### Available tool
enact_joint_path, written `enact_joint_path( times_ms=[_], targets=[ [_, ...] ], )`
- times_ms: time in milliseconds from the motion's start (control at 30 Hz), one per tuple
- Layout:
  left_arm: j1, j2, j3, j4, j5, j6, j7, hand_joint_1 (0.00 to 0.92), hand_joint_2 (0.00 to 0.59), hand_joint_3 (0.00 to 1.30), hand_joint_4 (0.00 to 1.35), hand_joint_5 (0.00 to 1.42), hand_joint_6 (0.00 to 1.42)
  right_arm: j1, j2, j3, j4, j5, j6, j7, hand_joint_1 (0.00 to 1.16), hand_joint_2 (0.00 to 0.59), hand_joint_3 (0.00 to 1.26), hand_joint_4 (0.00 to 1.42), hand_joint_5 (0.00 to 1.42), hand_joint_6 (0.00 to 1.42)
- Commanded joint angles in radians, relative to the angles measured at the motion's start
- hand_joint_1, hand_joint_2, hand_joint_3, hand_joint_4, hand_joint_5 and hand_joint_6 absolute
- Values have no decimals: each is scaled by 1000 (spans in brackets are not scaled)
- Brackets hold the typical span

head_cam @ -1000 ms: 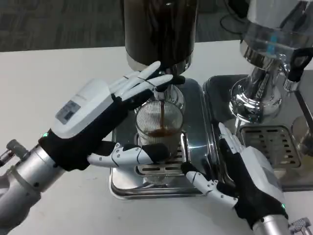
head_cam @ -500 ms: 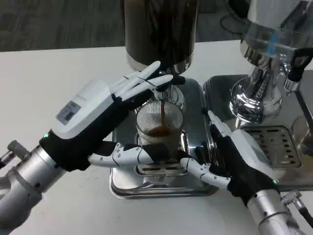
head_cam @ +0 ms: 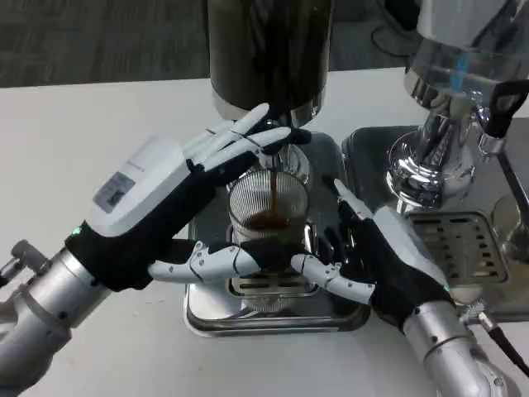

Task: Grasp the cup under the faucet to collect the drink, then remove the cup.

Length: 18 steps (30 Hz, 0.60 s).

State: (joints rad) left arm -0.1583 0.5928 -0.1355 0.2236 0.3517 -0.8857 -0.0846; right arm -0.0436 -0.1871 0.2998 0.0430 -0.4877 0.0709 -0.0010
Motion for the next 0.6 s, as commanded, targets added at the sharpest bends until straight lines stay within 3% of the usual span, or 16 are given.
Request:
enact_joint_path(
  times_ms=[33,167,333,400,600],
  targets=[
    [58,30,-43,15,84,19,-56,0,170,184,13,192,116,-21,10,18,9,-3,-24,-1,407,212,0,0,0,0],
    [61,30,-42,10,87,29,-52,0,170,184,14,197,112,-28,33,4,32,53,-17,18,407,212,0,0,0,0],
    [69,28,-34,7,94,44,-35,0,170,184,2,194,103,-28,27,13,43,48,-39,10,408,212,0,0,0,0],
    [83,30,-13,-11,128,52,4,0,170,184,0,144,62,-31,15,23,44,26,-56,0,408,212,0,0,0,0],
    [135,13,81,-42,205,103,150,0,171,128,0,64,0,-38,21,15,59,50,-67,7,408,212,0,0,0,0]
  ],
)
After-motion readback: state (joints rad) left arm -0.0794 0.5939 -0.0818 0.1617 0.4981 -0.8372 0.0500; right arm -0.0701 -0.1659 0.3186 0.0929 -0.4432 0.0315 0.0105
